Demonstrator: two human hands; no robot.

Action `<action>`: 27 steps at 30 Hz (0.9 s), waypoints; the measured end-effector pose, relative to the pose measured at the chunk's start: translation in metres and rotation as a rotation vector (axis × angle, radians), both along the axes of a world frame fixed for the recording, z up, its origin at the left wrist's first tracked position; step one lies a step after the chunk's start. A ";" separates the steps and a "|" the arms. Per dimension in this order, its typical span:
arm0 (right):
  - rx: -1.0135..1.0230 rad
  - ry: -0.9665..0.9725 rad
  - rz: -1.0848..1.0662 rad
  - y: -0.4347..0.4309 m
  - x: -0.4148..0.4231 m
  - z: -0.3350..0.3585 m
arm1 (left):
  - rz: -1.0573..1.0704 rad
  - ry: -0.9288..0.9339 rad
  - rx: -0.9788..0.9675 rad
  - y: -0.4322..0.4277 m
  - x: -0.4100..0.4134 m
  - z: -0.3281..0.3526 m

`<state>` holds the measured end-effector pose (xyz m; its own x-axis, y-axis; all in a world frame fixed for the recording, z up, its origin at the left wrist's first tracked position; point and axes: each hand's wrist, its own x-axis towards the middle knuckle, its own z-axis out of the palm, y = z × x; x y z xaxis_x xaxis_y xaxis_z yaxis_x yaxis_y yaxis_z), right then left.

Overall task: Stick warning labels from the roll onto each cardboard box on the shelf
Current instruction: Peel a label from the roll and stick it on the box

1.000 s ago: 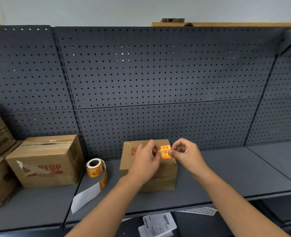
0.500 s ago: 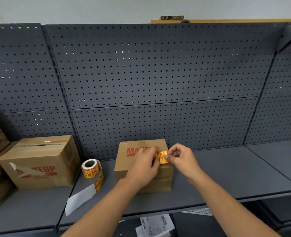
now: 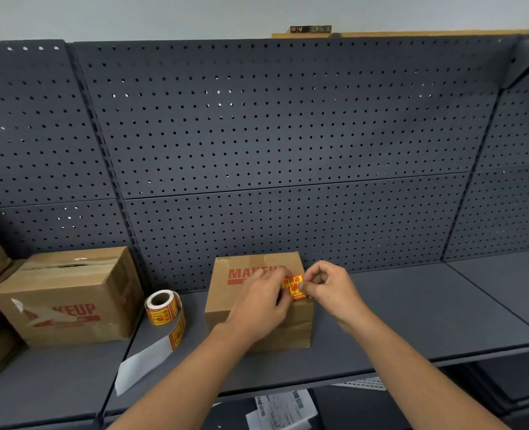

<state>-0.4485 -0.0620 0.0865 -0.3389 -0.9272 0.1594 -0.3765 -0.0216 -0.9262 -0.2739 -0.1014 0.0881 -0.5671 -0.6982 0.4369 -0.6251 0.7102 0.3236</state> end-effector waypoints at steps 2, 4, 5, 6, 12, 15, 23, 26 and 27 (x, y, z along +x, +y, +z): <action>0.004 -0.006 0.004 0.000 0.000 0.000 | 0.001 -0.010 0.005 -0.001 0.000 -0.002; 0.004 -0.009 0.008 0.000 0.001 0.000 | 0.009 -0.018 0.008 -0.001 0.001 -0.002; 0.004 -0.011 0.007 0.000 0.001 0.000 | 0.015 -0.026 0.003 -0.001 0.001 -0.003; 0.005 -0.013 0.005 -0.001 0.001 0.000 | 0.022 -0.035 -0.005 -0.001 0.001 -0.003; 0.017 -0.005 -0.005 -0.002 0.003 -0.001 | 0.039 -0.054 -0.004 -0.001 0.001 -0.004; 0.011 -0.011 -0.006 -0.001 0.005 -0.001 | 0.049 -0.061 0.017 -0.001 0.002 -0.006; -0.015 0.065 -0.031 -0.002 0.008 -0.003 | 0.118 -0.086 0.110 -0.004 0.001 -0.008; -0.037 0.101 -0.048 -0.003 0.011 -0.005 | 0.124 -0.072 0.174 -0.007 -0.001 -0.007; -0.046 0.114 -0.056 -0.003 0.012 -0.006 | 0.132 -0.061 0.191 -0.009 -0.002 -0.007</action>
